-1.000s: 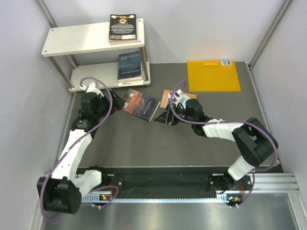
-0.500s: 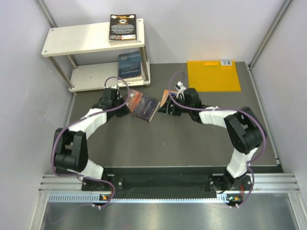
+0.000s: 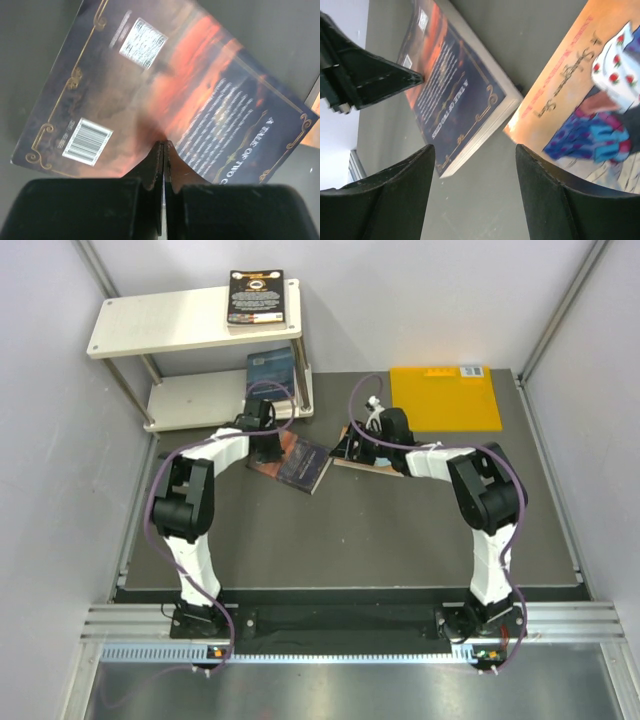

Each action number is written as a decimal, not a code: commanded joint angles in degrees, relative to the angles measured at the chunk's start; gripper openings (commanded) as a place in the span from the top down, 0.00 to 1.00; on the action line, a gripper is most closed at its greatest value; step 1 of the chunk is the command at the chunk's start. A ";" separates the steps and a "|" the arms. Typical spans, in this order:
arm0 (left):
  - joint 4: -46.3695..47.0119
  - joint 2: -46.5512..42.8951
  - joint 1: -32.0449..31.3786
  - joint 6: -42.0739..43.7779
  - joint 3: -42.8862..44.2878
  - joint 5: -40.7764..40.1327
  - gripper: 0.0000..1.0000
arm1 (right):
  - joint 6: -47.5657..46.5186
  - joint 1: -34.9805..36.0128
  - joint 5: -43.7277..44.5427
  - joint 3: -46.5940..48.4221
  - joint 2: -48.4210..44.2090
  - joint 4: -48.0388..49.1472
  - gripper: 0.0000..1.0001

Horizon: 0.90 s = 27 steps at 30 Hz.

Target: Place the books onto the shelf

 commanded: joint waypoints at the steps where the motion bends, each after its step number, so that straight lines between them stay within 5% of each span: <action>1: -8.98 3.99 -2.63 4.17 6.20 -6.99 1.00 | -0.82 -0.95 -1.69 6.08 2.42 0.83 0.35; 27: -12.16 7.08 -4.65 5.40 7.00 -7.44 1.00 | 4.10 3.53 -7.58 15.49 12.45 7.50 0.37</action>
